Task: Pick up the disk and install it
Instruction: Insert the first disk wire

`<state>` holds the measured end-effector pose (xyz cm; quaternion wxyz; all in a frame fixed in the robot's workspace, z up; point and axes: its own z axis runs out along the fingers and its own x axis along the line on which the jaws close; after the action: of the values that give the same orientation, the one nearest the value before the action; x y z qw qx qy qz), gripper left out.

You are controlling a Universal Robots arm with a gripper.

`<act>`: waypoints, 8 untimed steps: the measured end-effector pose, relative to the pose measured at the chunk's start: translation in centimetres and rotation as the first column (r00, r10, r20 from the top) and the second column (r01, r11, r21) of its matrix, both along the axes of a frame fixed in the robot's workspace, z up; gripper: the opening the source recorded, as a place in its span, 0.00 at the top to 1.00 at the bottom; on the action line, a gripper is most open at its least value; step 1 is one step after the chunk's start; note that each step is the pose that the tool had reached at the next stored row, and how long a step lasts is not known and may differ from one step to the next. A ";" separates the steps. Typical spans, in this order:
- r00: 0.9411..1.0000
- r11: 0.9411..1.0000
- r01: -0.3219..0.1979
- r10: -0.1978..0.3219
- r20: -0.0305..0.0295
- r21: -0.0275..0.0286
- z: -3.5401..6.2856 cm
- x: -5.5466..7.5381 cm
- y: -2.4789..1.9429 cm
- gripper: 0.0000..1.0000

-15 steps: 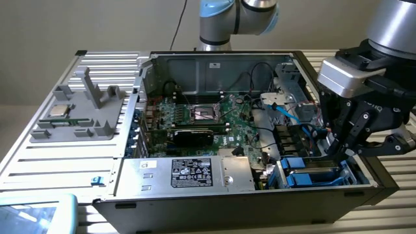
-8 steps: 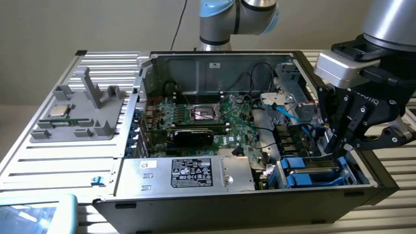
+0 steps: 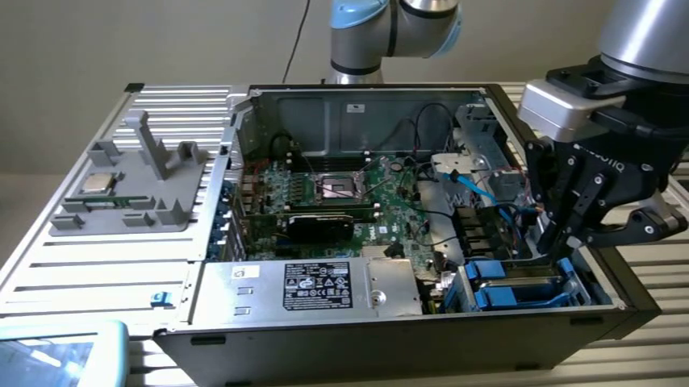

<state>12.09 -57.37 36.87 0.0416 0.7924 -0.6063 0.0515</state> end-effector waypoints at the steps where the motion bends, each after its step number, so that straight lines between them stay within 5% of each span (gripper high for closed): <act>1: 1.000 1.000 0.002 -0.002 0.000 -0.001 0.00 0.0 0.04 0.83; 8: 1.000 1.000 0.008 -0.008 -0.010 -0.013 -0.18 0.1 0.62 0.83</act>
<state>12.15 -56.75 36.70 0.0497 0.7900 -0.6089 0.0514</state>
